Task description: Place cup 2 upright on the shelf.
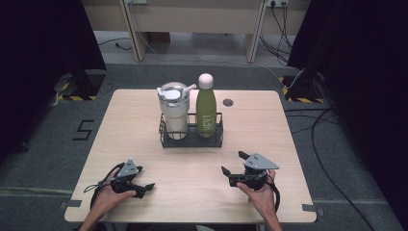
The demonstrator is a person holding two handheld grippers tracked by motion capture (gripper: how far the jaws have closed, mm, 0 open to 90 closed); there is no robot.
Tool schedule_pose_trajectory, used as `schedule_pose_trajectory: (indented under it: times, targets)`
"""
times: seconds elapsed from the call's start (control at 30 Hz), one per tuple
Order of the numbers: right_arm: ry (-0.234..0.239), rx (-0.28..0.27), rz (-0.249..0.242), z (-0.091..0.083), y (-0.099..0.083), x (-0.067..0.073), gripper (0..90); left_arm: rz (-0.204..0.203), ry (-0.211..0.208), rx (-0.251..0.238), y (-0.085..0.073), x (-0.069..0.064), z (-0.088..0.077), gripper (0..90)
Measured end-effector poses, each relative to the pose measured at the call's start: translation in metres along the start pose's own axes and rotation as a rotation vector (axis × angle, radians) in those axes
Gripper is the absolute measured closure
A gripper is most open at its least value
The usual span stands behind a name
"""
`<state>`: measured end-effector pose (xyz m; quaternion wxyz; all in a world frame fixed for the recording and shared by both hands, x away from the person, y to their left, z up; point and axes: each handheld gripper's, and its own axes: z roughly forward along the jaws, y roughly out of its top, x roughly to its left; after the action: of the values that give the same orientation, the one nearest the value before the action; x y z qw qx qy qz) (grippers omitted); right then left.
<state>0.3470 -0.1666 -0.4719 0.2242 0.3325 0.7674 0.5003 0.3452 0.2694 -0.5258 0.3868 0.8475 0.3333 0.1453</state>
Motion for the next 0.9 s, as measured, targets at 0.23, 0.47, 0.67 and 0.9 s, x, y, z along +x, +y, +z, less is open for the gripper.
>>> schedule_pose_trajectory:
  times: [0.23,0.47,0.67,0.9]
  targets:
    - [-0.010,0.024,0.004,-0.004,-0.010,0.002,15.1,0.000,0.000,0.000,0.000,0.000,0.000,13.8]
    - [-0.015,0.044,0.011,-0.008,-0.019,0.004,15.2,0.000,0.000,0.000,0.000,0.000,0.000,13.8]
    - [-0.010,0.044,0.018,-0.014,-0.023,0.007,15.1,0.000,0.000,0.000,0.000,0.000,0.000,13.8]
    - [-0.020,0.066,0.027,-0.018,-0.032,0.007,15.1,0.000,0.000,0.000,0.000,0.000,0.000,13.8]
